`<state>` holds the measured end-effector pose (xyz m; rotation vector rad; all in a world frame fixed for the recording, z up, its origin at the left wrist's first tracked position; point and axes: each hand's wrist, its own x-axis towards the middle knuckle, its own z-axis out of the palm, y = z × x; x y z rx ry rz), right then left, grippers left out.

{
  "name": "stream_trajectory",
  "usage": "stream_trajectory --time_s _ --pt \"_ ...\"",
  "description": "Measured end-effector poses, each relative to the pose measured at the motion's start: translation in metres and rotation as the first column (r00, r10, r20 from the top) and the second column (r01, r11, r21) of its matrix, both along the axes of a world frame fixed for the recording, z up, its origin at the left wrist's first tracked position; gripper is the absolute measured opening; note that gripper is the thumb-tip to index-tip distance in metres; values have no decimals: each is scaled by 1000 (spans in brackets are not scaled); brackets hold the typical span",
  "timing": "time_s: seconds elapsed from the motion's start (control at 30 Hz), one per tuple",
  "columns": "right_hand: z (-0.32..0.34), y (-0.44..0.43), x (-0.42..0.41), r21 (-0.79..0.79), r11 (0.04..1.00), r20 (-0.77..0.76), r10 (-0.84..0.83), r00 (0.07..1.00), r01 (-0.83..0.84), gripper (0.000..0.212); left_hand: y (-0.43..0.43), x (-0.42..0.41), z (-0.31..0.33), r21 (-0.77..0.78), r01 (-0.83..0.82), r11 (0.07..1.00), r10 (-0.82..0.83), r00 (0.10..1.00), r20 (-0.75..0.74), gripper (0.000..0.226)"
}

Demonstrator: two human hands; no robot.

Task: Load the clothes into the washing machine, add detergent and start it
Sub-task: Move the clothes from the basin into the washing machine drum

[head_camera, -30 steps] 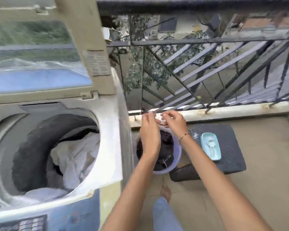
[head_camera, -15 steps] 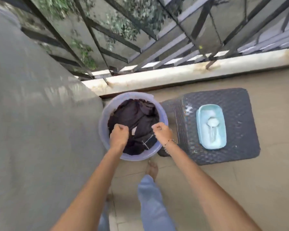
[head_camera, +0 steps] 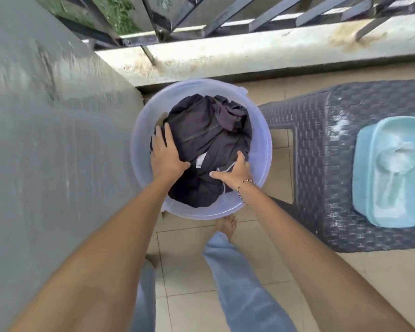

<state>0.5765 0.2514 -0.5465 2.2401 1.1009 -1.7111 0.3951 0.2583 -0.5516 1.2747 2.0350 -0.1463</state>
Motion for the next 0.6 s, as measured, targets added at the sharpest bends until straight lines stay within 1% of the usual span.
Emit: stream_trajectory --time_s 0.03,0.07,0.1,0.13,0.17,0.2,0.23,0.27,0.3,0.33,0.37,0.4,0.43,0.47,0.5,0.53,0.57,0.6 --pt "-4 1 -1 -3 999 12 51 999 -50 117 4 -3 -6 7 35 999 -35 999 -12 125" --pt "-9 1 -3 -14 995 22 103 994 -103 122 8 -6 -11 -9 32 999 -32 999 -8 126" --pt "-13 1 -4 -22 990 31 143 989 -143 124 12 -8 -15 -48 7 999 -7 1000 -1 123" --pt "-18 0 -6 -23 986 43 168 985 -167 122 14 -10 -20 -108 -11 994 11 1000 -5 112" --pt "-23 -1 -8 -9 985 58 172 983 -172 117 15 -11 -23 -168 -5 986 2 1000 -13 91" --pt "-24 -1 -11 22 988 76 148 986 -150 109 15 -12 -24 -196 9 981 -10 1000 -8 65" --pt "-24 0 -13 58 995 84 81 993 -86 99 15 -10 -23 -173 2 985 -1 1000 10 45" --pt "-22 3 -14 93 996 61 -14 998 8 90 12 -5 -18 -127 0 992 5 999 35 35" --pt "-20 6 -16 110 986 -5 -122 992 122 84 9 4 -11 -80 -20 997 26 997 75 29" --pt "-17 10 -18 94 965 -110 -234 966 245 84 4 13 -2 -34 -57 998 60 991 121 24" --pt "-14 15 -20 44 931 -227 -344 911 362 89 -2 24 7 -2 -76 997 75 984 160 21" --pt "-10 21 -22 -15 893 -318 -431 844 450 98 -10 35 15 6 -65 998 62 977 206 21" --pt "-8 26 -23 -56 869 -362 -476 801 491 108 -20 46 22 -4 -34 999 34 963 269 24" --pt "-5 31 -23 -72 868 -366 -482 796 492 117 -32 56 28 -23 3 1000 5 942 337 28" --pt "-4 36 -23 -70 884 -334 -457 824 462 123 -44 63 32 -46 16 999 3 916 401 32" --pt "-1 40 -22 -48 915 -275 -398 875 401 124 -55 67 34 -66 4 998 27 890 455 35" --pt "-1 42 -19 -2 947 -195 -315 929 321 117 -64 68 34 -96 -16 995 61 867 494 34" --pt "-3 42 -15 61 968 -116 -236 965 244 101 -70 66 33 -136 -36 990 102 848 521 32"
